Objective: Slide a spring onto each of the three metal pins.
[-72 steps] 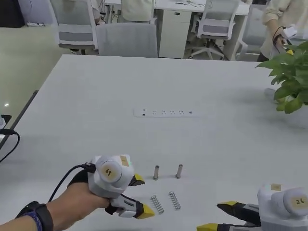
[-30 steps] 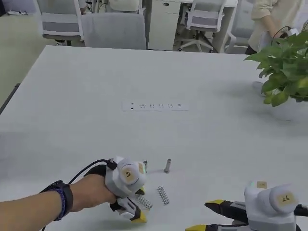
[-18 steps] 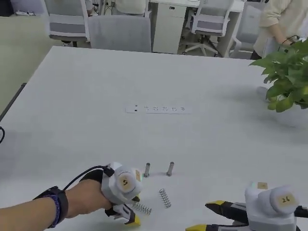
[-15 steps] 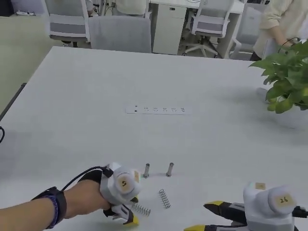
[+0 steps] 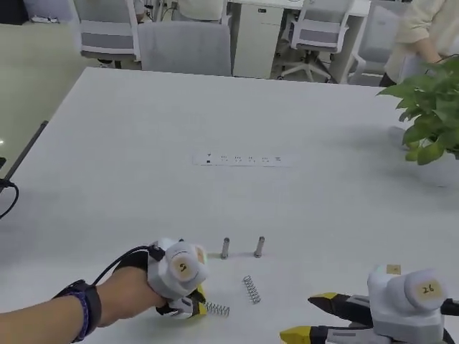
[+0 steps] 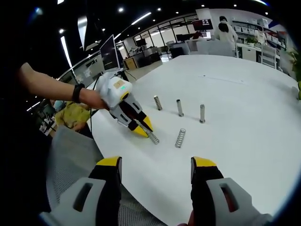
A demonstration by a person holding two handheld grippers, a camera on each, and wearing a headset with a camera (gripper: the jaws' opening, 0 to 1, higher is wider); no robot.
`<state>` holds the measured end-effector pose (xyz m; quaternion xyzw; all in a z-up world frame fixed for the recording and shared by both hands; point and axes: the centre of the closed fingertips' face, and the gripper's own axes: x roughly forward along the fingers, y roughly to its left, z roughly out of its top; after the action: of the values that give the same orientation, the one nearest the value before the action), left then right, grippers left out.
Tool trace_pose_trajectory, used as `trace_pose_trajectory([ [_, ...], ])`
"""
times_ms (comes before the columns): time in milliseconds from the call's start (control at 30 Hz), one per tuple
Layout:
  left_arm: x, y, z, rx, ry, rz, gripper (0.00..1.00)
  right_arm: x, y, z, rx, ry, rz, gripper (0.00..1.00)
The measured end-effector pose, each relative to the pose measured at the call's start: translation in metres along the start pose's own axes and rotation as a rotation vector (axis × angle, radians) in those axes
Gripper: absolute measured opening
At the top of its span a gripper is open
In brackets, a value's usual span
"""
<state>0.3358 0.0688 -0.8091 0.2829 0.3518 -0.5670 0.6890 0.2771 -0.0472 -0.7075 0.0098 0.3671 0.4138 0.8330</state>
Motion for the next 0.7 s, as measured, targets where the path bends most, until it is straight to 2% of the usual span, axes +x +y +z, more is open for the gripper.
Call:
trace_pose_trajectory([
  [300,-0.002,-0.002,-0.003,0.008,0.018,-0.004,0.04,0.001,0.001,0.004,-0.006,-0.001,0.008,0.58],
  [433,-0.002,-0.006,-0.001,0.033,0.009,-0.019,0.15,0.001,0.001,0.003,-0.008,0.001,0.010,0.58],
  [500,0.000,-0.008,0.001,0.067,0.013,-0.017,0.17,0.001,0.002,0.003,-0.010,0.002,0.011,0.58],
  [700,0.002,-0.013,0.004,0.122,0.024,-0.051,0.11,0.002,0.004,0.001,-0.011,0.008,0.018,0.58],
])
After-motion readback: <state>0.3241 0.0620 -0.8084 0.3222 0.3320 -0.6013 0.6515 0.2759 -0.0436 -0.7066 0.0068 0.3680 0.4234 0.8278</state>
